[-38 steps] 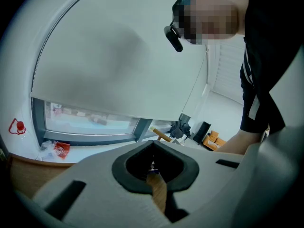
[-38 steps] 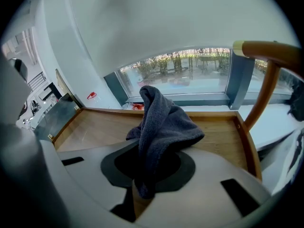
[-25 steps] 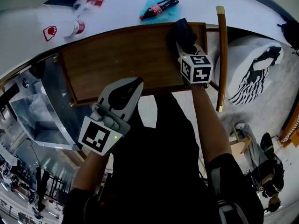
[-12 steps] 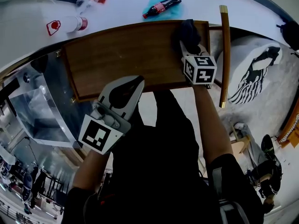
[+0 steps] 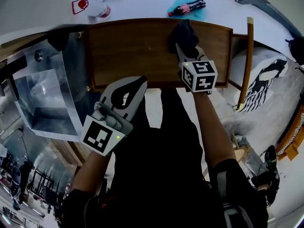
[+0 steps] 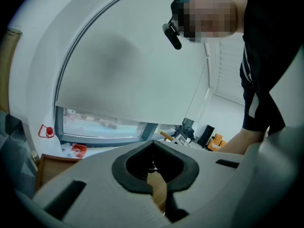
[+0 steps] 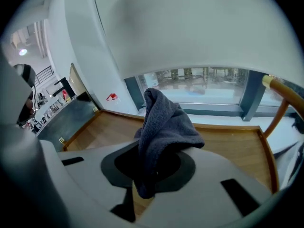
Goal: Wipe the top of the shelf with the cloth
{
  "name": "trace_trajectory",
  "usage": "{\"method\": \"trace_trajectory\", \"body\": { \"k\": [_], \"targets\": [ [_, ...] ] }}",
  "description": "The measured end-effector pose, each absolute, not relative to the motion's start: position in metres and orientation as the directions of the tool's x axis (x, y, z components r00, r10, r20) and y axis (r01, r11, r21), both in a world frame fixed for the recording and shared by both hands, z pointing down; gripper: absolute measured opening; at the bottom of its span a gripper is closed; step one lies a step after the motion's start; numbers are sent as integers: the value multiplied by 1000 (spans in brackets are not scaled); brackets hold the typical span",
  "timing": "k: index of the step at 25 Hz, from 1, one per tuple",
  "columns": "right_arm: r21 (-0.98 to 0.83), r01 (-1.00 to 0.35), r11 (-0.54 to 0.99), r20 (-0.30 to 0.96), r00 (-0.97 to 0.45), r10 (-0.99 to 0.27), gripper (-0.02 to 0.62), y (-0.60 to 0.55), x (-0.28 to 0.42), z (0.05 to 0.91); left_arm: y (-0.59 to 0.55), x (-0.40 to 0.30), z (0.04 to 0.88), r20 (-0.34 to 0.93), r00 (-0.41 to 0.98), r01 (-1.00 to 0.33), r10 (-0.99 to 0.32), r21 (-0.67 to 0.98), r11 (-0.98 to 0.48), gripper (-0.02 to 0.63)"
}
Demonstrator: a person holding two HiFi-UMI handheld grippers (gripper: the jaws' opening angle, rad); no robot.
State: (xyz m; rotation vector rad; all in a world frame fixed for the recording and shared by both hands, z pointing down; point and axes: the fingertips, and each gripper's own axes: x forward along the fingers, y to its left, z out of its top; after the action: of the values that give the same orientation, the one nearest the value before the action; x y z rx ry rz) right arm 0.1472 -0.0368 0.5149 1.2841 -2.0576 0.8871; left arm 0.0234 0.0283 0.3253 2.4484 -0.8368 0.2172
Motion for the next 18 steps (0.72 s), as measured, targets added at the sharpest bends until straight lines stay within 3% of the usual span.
{"method": "trace_trajectory", "body": {
  "k": [18],
  "targets": [
    [-333, -725, 603, 724, -607, -330, 52, 5, -108, 535, 62, -158, 342, 332, 651, -746, -682, 447, -494, 18]
  ]
}}
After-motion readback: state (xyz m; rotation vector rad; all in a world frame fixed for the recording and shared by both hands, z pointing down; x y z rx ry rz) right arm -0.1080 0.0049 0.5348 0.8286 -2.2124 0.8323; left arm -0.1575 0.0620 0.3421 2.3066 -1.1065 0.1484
